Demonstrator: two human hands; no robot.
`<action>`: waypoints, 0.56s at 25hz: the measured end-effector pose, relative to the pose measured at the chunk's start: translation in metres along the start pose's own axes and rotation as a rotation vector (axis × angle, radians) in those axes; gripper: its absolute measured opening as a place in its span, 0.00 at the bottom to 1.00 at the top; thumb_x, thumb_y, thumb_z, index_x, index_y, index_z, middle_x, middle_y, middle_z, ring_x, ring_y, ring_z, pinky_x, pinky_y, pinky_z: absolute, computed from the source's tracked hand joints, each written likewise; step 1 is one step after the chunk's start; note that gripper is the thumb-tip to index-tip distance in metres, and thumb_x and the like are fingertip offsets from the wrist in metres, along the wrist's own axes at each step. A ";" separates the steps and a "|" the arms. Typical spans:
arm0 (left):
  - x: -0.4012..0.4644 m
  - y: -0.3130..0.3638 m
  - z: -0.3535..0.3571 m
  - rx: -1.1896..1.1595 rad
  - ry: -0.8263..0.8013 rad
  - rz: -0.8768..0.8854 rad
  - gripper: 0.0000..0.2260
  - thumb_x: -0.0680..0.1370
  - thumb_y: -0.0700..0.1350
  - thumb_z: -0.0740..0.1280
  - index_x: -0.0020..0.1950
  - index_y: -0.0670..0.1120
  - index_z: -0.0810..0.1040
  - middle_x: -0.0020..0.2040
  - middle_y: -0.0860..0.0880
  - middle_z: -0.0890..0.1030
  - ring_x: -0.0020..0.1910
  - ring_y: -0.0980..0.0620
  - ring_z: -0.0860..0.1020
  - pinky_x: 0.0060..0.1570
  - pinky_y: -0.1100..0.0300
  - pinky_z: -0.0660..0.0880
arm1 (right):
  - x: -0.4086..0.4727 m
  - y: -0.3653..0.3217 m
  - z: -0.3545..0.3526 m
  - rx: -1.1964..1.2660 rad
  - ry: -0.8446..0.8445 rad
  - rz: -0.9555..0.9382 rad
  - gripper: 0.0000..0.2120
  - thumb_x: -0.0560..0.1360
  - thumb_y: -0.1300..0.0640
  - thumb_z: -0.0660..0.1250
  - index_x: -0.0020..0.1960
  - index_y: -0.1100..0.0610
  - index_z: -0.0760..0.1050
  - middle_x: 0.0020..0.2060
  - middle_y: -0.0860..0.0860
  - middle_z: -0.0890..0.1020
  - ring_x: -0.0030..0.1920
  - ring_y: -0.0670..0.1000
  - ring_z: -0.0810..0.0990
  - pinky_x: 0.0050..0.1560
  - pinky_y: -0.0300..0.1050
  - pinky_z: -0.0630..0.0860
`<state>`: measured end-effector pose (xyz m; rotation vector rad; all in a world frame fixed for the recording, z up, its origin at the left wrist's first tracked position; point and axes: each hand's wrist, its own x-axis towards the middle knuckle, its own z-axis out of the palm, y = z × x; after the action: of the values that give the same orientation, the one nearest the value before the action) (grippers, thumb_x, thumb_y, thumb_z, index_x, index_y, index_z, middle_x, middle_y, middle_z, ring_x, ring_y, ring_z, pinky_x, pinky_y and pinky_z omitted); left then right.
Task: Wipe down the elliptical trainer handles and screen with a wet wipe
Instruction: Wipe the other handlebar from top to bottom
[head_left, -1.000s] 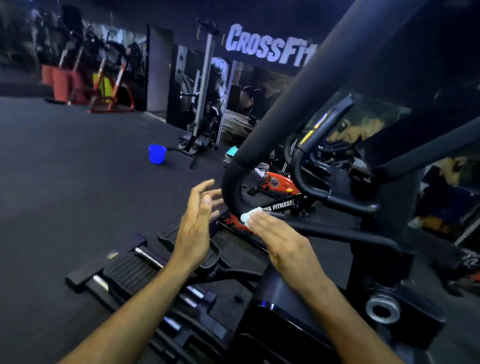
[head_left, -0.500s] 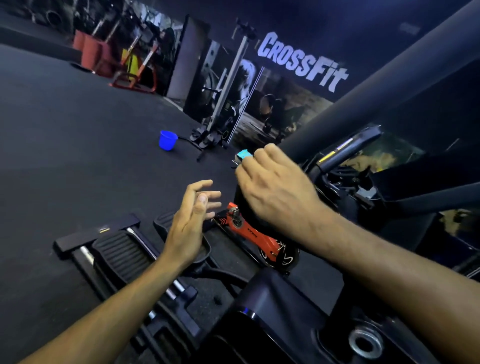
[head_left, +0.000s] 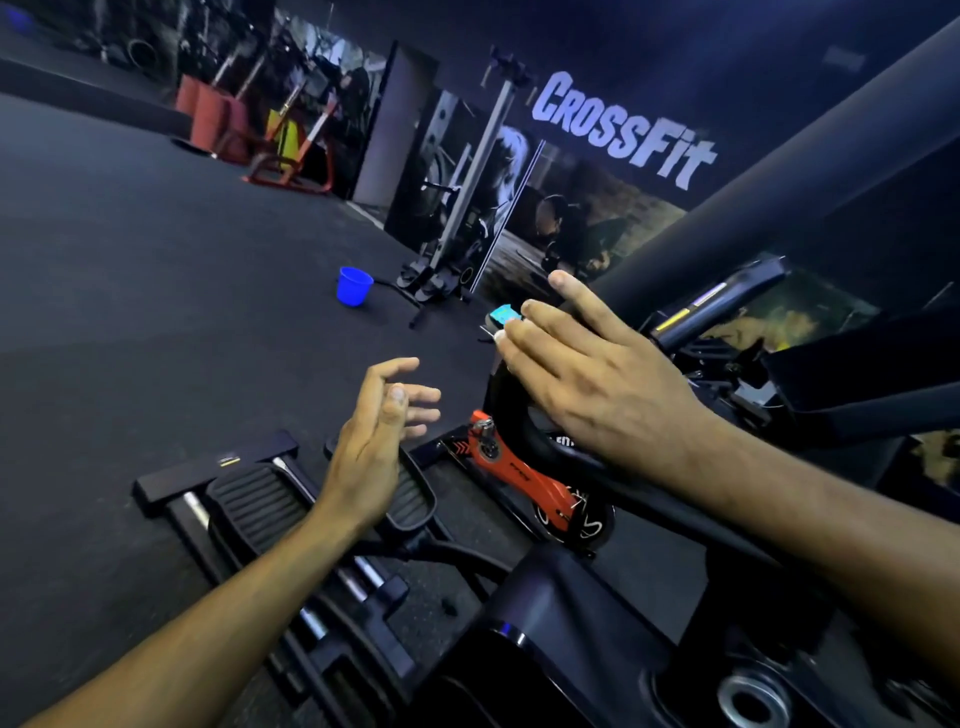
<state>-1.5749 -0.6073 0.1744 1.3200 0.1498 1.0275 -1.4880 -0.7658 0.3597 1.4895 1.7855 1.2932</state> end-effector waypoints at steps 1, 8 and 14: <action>0.000 0.001 0.003 -0.002 -0.007 -0.001 0.20 0.81 0.65 0.55 0.68 0.57 0.72 0.58 0.49 0.85 0.56 0.48 0.84 0.58 0.49 0.81 | -0.003 -0.001 0.001 0.002 0.012 -0.017 0.18 0.85 0.64 0.52 0.68 0.68 0.74 0.64 0.62 0.80 0.68 0.63 0.76 0.79 0.62 0.58; -0.008 0.005 0.012 0.002 -0.038 0.008 0.20 0.82 0.63 0.55 0.69 0.56 0.72 0.59 0.48 0.84 0.56 0.46 0.84 0.59 0.47 0.81 | -0.040 -0.009 0.044 0.128 -0.005 -0.328 0.19 0.86 0.62 0.53 0.73 0.64 0.72 0.73 0.58 0.74 0.78 0.58 0.65 0.80 0.59 0.53; -0.013 0.008 0.015 0.018 -0.078 -0.003 0.21 0.83 0.63 0.55 0.70 0.54 0.71 0.60 0.47 0.84 0.56 0.45 0.84 0.58 0.48 0.80 | -0.076 -0.061 0.077 0.417 0.193 0.095 0.12 0.84 0.64 0.63 0.64 0.64 0.80 0.62 0.53 0.83 0.52 0.58 0.82 0.59 0.49 0.76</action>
<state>-1.5779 -0.6280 0.1798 1.3735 0.1025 0.9729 -1.4315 -0.8074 0.2569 1.7320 2.2401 1.1912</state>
